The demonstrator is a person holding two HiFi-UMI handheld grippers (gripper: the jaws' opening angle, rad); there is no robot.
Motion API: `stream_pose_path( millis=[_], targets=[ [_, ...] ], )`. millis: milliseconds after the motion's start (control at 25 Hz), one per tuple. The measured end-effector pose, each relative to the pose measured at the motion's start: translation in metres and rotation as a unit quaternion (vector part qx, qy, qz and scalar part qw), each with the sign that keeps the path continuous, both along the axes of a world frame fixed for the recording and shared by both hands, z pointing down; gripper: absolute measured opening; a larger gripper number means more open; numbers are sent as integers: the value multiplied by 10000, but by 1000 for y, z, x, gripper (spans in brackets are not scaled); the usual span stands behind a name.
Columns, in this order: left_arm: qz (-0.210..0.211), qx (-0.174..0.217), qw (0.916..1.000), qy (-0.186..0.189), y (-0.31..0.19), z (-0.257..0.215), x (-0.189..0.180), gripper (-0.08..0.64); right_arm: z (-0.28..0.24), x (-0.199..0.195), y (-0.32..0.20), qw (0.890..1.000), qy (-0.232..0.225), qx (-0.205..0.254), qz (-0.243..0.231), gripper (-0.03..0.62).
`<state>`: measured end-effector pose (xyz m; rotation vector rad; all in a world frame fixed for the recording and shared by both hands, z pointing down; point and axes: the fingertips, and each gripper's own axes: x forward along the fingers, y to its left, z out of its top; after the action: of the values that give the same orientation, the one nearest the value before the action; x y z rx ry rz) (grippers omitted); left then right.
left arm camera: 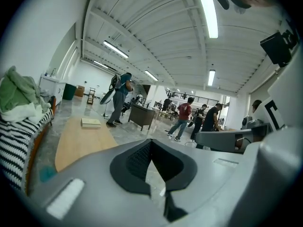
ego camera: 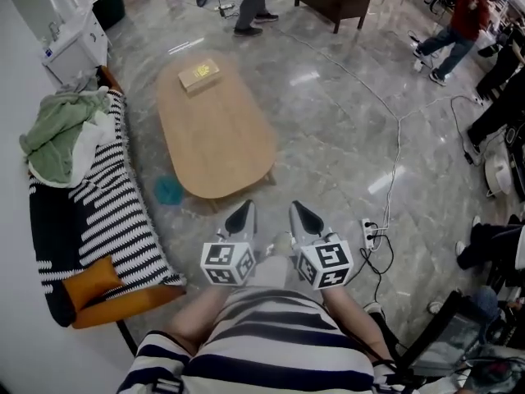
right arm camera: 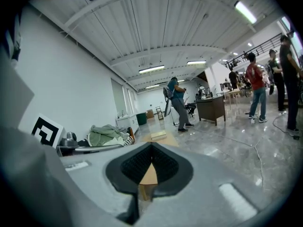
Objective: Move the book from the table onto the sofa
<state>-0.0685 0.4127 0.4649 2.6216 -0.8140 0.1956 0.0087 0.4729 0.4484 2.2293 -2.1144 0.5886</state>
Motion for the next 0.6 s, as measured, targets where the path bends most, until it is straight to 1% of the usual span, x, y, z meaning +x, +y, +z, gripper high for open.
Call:
stream_pose_path(
  millis=[80,240,360,600],
  targets=[
    [38,-7,10000,47,-11,4,15,5,3,16,-11,10000,39,-42,12,-3],
    [25,-186,9998,84,-36,14,41,5,6,46,-36,9998,113,-148,-33,-3],
    [-23,-193,9997,112,-57,11,62,5,4,68,-59,9997,150,-168,-52,-3],
    [-170,-201,9996,124,-94,13,85,5,3,86,-104,9992,203,-158,-307,-3]
  ],
)
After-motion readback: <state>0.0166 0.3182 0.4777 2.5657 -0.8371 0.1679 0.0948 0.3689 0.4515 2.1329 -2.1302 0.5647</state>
